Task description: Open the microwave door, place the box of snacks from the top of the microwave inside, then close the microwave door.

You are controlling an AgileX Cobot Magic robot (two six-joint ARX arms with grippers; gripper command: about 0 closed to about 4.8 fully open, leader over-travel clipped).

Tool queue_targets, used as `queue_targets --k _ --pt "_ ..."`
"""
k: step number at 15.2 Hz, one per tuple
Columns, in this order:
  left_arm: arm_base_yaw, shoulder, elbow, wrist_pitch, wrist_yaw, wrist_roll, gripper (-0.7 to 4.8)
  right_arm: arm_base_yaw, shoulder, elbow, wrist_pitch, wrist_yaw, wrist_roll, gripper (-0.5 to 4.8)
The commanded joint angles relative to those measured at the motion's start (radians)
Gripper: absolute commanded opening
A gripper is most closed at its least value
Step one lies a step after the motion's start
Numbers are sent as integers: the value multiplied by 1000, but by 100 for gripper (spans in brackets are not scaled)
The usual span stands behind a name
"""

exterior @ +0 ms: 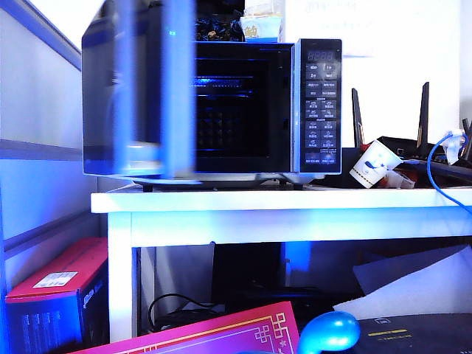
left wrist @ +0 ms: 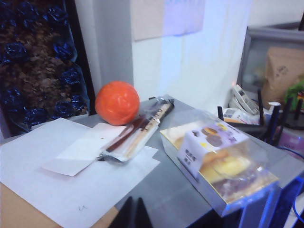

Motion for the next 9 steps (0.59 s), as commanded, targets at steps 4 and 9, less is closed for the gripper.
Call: queue_targets --k 4,9 --pt "-1 -22 6 -30 5 11 -6 79 -5 4 17 -6 1 269" --pt "-1 -21 5 -121 5 108 -6 42 -23 5 82 66 5 269"
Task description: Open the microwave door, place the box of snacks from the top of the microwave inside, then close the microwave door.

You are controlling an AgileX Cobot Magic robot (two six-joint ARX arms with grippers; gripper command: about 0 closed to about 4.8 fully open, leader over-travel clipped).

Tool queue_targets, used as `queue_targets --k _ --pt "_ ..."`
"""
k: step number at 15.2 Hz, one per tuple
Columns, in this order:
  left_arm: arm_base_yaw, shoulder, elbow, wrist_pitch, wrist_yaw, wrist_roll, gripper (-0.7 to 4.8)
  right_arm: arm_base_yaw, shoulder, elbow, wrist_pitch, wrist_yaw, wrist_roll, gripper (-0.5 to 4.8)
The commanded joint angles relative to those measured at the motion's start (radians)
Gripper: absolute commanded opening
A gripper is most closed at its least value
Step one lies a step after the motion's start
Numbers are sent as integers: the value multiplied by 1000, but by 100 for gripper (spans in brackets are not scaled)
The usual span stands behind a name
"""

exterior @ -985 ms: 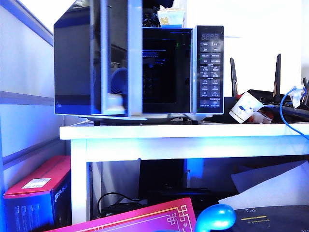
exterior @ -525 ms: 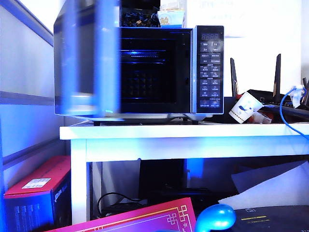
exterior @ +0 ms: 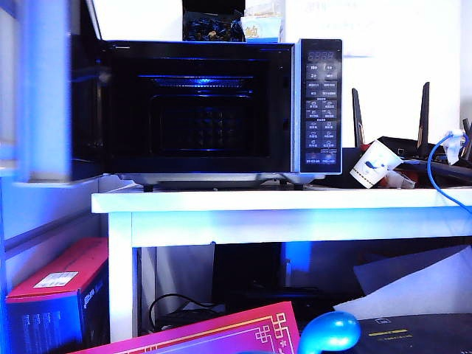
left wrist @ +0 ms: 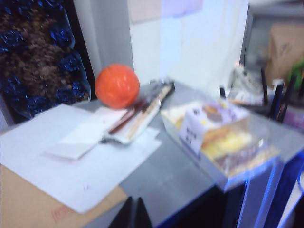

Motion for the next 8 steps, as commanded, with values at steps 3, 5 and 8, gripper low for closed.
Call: queue_targets --k 3,5,8 --pt "4 -5 2 -158 5 76 -6 -125 -56 5 64 235 4 268" --pt "4 -5 2 -254 34 82 -6 -187 -69 5 92 381 4 269" --pt "4 -5 2 -304 100 97 -6 -220 -69 5 111 631 2 269"
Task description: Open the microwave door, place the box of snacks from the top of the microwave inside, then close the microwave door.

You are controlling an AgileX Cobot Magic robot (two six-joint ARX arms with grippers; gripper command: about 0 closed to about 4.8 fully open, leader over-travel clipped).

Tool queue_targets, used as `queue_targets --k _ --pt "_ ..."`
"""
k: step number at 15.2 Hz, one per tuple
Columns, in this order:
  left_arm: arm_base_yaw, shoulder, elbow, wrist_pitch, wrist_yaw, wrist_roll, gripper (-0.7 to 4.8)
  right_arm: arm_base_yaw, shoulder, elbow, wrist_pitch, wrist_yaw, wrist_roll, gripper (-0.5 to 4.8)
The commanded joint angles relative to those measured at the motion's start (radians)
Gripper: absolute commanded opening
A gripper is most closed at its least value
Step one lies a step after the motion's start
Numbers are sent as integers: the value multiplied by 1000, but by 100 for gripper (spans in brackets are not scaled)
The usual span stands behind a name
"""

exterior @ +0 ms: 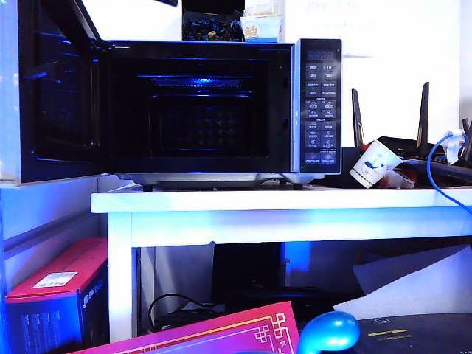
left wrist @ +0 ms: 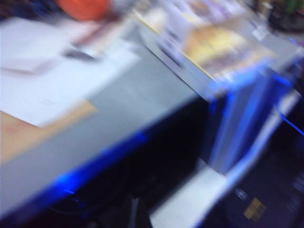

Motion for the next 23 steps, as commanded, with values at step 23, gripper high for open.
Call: queue_targets --k 23 --pt "77 -7 4 -52 58 37 -6 209 189 4 687 1281 -90 479"
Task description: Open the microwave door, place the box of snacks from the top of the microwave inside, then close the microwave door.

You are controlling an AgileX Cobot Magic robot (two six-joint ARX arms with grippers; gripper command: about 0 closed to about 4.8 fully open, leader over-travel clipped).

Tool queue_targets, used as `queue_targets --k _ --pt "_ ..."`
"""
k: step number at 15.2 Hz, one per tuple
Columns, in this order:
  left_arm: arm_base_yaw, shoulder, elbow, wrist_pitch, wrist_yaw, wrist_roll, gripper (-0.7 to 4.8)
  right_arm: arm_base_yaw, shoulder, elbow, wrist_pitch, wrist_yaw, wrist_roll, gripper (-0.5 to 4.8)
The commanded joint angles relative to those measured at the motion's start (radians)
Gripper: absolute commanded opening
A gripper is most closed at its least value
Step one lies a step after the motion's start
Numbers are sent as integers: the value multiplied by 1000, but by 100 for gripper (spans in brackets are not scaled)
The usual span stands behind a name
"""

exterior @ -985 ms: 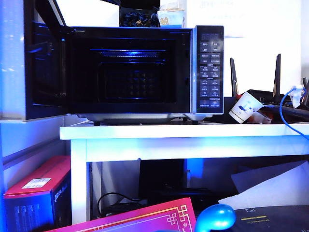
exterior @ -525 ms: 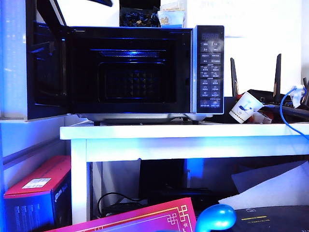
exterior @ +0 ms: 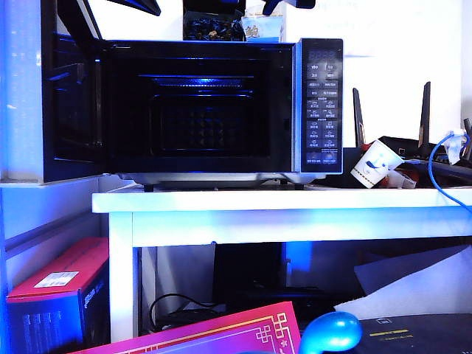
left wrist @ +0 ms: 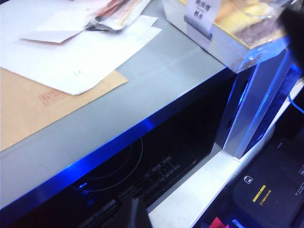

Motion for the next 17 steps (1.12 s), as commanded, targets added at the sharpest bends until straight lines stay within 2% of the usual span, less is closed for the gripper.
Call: queue_targets --k 1,3,5,7,11,17 --pt "0 -6 4 -1 5 3 -6 2 -6 4 58 32 -15 479" --pt "0 -6 4 -5 5 3 -6 2 12 35 70 34 -15 479" --pt "0 -6 4 -13 5 3 -6 3 61 136 -10 34 -36 479" --pt "0 -6 4 -14 5 3 -6 8 101 221 -75 76 -40 479" --pt "-1 -6 4 -14 5 3 -6 8 111 222 -68 152 -33 479" --pt "-2 -6 4 -15 8 3 -6 5 136 224 -65 162 -36 479"
